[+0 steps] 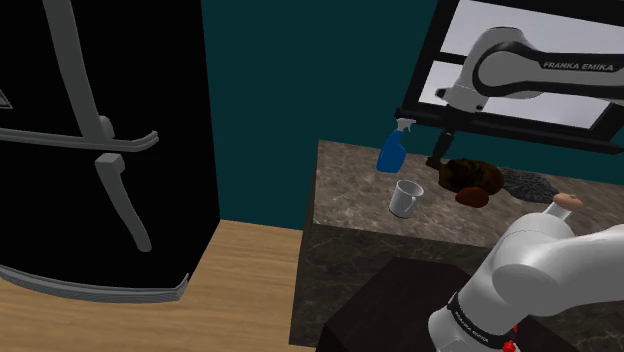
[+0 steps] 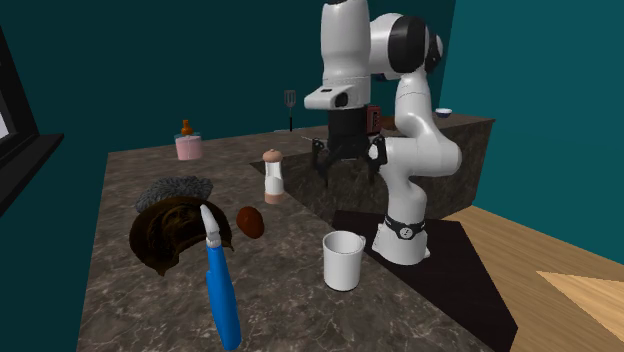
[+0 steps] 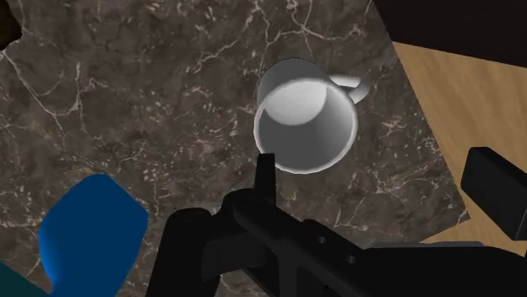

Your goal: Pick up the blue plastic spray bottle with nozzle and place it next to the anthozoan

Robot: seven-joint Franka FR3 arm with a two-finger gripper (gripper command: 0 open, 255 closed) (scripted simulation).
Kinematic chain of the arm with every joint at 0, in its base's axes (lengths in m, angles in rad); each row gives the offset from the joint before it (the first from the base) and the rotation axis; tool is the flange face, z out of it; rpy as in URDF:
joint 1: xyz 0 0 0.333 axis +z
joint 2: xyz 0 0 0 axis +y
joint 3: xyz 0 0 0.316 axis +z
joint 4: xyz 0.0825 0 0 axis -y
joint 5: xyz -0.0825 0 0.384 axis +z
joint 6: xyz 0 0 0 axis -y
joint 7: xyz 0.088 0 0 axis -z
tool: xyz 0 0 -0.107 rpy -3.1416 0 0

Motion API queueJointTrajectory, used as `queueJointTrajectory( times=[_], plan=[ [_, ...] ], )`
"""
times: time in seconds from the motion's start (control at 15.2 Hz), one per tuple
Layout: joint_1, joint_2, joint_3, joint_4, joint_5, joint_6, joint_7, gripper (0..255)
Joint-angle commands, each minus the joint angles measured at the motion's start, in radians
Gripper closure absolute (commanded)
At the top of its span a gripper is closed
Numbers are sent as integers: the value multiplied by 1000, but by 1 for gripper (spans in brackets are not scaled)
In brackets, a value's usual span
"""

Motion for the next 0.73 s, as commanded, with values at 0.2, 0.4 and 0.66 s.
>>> queueJointTrajectory(
  times=[0.2, 0.4, 0.66],
  plan=[
    [54, 90, -191, 51, -24, 137, -226, 0],
    [120, 167, -318, 106, -3, 213, -369, 0],
    [262, 283, -518, 206, 73, 295, -575, 0]
  ],
)
